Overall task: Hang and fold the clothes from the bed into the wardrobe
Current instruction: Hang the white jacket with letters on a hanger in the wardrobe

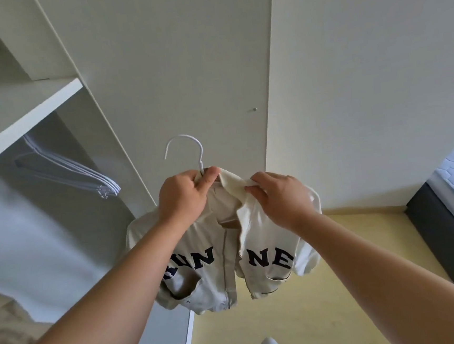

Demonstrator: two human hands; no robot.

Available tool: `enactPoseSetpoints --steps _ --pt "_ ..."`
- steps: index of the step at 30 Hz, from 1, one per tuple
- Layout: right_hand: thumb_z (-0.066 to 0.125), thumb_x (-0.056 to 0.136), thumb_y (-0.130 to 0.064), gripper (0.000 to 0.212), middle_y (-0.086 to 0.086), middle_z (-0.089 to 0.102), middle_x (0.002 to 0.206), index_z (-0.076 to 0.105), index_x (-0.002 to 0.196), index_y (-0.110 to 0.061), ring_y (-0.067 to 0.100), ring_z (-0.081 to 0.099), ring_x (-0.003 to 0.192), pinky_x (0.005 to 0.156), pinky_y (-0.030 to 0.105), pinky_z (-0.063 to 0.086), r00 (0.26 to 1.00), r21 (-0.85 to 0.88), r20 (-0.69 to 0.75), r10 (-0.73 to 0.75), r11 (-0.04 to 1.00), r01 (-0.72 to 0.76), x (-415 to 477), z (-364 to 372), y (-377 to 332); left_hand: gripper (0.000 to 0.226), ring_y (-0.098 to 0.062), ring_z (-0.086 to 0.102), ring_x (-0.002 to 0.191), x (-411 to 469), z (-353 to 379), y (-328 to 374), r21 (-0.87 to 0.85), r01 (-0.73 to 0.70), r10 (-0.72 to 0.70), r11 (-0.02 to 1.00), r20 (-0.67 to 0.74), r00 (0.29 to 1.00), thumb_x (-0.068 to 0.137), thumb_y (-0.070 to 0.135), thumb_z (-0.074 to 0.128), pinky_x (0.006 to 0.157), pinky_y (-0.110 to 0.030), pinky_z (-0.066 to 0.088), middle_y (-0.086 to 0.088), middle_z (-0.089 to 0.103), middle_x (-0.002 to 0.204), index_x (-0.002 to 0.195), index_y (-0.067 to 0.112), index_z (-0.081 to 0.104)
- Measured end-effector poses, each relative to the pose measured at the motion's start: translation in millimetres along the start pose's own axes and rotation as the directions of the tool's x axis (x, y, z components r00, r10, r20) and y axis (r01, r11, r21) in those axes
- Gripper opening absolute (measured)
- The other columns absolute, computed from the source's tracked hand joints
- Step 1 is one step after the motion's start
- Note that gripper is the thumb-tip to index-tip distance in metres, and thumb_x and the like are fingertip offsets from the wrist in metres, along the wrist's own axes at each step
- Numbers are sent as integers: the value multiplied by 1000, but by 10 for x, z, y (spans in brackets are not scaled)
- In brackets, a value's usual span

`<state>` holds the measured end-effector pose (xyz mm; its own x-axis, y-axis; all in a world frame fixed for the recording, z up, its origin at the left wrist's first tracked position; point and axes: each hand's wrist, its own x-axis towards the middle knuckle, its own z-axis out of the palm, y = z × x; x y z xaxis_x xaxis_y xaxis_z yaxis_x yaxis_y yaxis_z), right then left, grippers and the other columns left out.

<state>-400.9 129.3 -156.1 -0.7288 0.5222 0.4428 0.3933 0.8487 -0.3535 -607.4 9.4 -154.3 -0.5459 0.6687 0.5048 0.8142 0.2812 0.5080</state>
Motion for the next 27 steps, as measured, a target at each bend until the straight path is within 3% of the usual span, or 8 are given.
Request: enactPoseSetpoints --steps 3,5,10,13,16,20,23,27 --pt "47 103 -46 27 -4 56 73 53 87 -25 24 53 64 54 30 37 942 -29 335 13 1000 -3 43 176 -239 103 -31 63 63 -219 -98 -216 122 125 -139 985 110 984 70 98 7 52 -33 43 -5 65 61 70 15 68" --pt "45 105 -45 30 -4 53 71 50 84 -24 19 51 61 51 28 35 897 -42 442 -9 999 31 20 334 -370 115 -36 69 79 -414 -157 -411 117 190 -210 975 199 957 62 100 3 66 -39 52 -18 72 76 80 9 72" --pt "49 105 -33 31 -6 48 65 48 78 -19 21 50 59 55 30 38 905 186 399 -148 980 78 31 552 -762 81 -33 66 77 -702 -513 -656 149 403 -411 903 31 911 74 89 19 47 -25 33 6 54 57 73 19 60" --pt "52 103 -30 35 -4 47 62 41 71 -22 23 49 57 51 27 32 907 225 389 -161 971 76 107 703 -1081 57 -27 65 84 -728 -767 -728 171 446 -448 878 -32 894 90 80 34 66 -38 53 5 64 75 83 29 57" --pt "53 102 -31 35 4 57 67 43 70 -22 27 55 61 53 29 40 892 272 409 -192 959 82 137 890 -1437 38 -8 61 76 -858 -957 -805 120 534 -513 837 -171 841 91 69 45 68 -32 49 14 63 75 82 33 55" --pt "54 101 -28 23 7 54 71 52 80 -21 31 58 66 62 36 48 861 290 455 -228 952 99 160 1094 -1954 32 -9 58 78 -1004 -1278 -1006 142 686 -655 713 -215 725 95 58 48 63 -28 39 12 63 82 88 29 57" --pt "53 101 -19 16 3 47 71 54 85 -18 26 54 64 63 34 45 817 264 509 -273 952 154 150 1236 -2291 37 -24 63 96 -1032 -1621 -1223 182 748 -717 638 -212 664 102 36 41 80 -34 47 -2 72 97 96 13 70" --pt "56 97 -9 10 7 54 80 56 89 -14 29 61 72 62 35 50 774 292 531 -344 932 214 165 1372 -2666 42 -19 65 96 -1071 -1930 -1402 163 774 -748 612 -199 633 102 31 40 90 -31 50 3 75 98 87 21 77"
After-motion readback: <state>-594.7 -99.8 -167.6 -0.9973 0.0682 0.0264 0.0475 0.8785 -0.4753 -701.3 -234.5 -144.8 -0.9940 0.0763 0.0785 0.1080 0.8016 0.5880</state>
